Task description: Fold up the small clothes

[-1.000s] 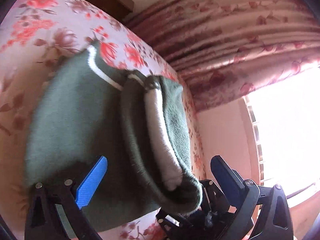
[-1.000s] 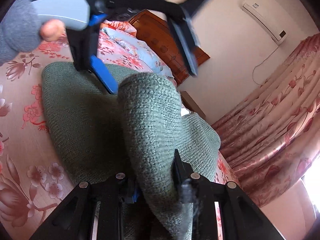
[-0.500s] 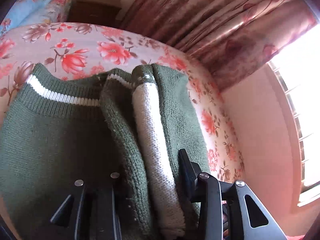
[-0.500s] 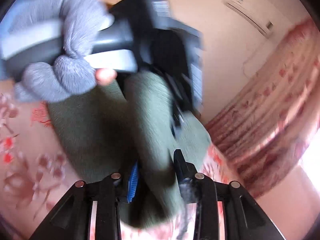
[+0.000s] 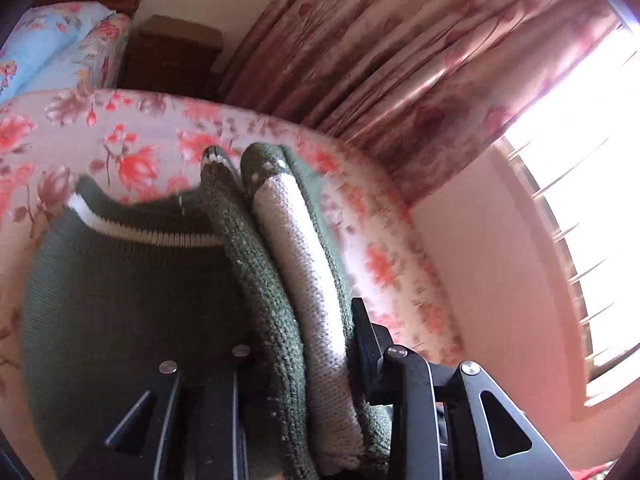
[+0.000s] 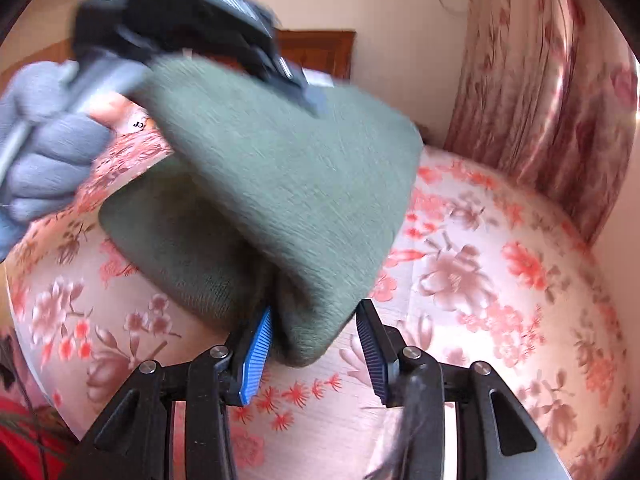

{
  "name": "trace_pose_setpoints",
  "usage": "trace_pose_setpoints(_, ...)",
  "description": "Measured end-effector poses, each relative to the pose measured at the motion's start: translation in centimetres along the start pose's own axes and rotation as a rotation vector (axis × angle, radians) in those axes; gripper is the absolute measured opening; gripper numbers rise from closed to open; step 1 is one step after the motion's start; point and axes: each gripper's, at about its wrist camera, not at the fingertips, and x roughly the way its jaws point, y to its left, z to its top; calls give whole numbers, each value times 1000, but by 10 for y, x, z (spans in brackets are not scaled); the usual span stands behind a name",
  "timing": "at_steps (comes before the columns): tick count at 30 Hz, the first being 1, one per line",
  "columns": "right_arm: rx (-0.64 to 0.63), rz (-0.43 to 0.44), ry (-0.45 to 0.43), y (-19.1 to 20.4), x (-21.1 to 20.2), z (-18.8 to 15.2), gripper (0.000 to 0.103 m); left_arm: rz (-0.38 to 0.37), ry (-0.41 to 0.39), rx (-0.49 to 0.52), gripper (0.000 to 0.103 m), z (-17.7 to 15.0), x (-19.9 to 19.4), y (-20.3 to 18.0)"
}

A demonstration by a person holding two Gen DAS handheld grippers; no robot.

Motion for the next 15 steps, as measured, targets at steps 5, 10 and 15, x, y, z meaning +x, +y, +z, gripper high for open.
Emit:
trace_pose_setpoints(5, -2, 25, -15, 4, 1, 17, 44, 11, -75, 8, 0, -1, -48, 21)
trace_pose_setpoints(10, -112, 7, 0, 30, 19, 28, 44, 106, -43, -139, 0, -12, -44, 112)
trace_pose_setpoints(15, -160, -11, 28, 40, 30, 30, 44, 62, -101, -203, 0, -41, -45, 143)
